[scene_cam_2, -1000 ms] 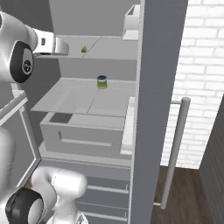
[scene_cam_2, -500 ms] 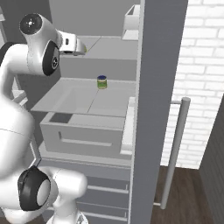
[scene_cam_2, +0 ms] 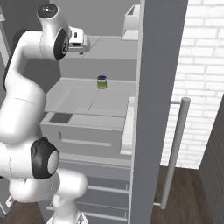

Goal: Grab a lemon wedge from the fridge and one ice cube from the ice bowl, and put them in the glass of lemonade.

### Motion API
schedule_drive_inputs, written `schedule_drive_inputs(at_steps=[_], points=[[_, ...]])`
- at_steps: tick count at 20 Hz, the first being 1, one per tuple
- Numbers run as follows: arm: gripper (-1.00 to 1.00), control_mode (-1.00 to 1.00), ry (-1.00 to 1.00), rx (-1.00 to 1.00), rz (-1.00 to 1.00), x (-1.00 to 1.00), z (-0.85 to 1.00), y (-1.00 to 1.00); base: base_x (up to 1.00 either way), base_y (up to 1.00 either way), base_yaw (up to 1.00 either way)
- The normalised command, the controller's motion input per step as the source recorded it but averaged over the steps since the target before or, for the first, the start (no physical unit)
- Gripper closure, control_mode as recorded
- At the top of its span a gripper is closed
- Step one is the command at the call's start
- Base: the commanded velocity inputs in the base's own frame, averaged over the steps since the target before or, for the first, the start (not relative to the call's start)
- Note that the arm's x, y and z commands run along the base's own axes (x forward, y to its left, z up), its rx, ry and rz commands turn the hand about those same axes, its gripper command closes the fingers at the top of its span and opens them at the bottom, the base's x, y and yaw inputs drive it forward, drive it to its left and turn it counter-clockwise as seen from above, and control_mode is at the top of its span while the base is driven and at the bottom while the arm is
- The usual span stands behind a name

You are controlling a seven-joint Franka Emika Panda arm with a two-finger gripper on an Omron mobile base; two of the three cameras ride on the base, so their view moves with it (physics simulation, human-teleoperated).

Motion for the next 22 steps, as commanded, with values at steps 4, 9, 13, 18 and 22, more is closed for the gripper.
schedule_drive_inputs(at_steps=[4,9,13,18,22], points=[[-1.0,-1.0,0.08,-0.06,0.0,0.34,-0.01,0.39,0.0,0.0,0.0],[-1.0,-1.0,0.0,0.0,0.0,0.29,-0.07,0.09,0.0,0.0,0.0],[-1.0,-1.0,0.0,0.0,0.0,0.23,-0.26,-0.08,0.0,0.0,0.0],[-1.0,-1.0,0.0,0.01,0.0,0.15,-0.51,-0.15,0.0,0.0,0.0],[-1.0,-1.0,0.04,0.0,0.0,0.32,-0.05,-0.16,0.0,0.0,0.0]])
